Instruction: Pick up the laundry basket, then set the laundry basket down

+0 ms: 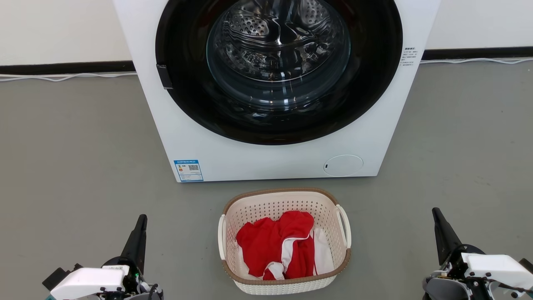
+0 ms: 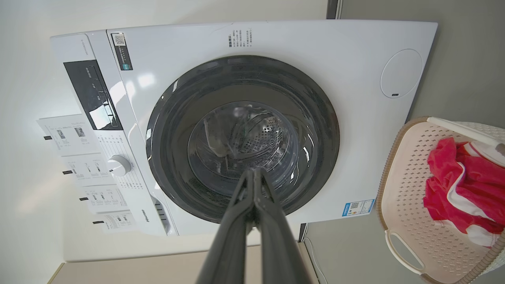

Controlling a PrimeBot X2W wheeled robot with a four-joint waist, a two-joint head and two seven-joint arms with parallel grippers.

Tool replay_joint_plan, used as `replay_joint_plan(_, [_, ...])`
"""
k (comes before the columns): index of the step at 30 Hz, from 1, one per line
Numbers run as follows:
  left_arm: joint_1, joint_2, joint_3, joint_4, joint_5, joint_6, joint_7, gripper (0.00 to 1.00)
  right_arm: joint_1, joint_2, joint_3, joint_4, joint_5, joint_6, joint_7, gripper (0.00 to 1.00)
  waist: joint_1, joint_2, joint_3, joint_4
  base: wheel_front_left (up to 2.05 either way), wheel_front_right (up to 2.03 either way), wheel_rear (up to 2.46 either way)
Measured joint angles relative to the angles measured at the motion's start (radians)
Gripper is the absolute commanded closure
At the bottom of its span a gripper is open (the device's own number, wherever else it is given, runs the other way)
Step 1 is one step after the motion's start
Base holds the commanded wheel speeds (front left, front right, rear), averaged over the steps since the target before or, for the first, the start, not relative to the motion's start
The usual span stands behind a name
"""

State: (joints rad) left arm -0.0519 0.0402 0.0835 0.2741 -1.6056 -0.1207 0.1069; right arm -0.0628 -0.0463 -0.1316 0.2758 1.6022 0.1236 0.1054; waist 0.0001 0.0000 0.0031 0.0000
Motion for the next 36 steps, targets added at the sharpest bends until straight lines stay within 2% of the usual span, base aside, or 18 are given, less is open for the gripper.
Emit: replay_joint_plan(36, [0.0,0.0,0.0,0.0,0.0,0.0,0.0,1.0,0.0,0.0,0.0,0.0,0.0,0.0,0.0,1.0,0.0,0.0,0.0,0.0,0.0,0.0,0.0])
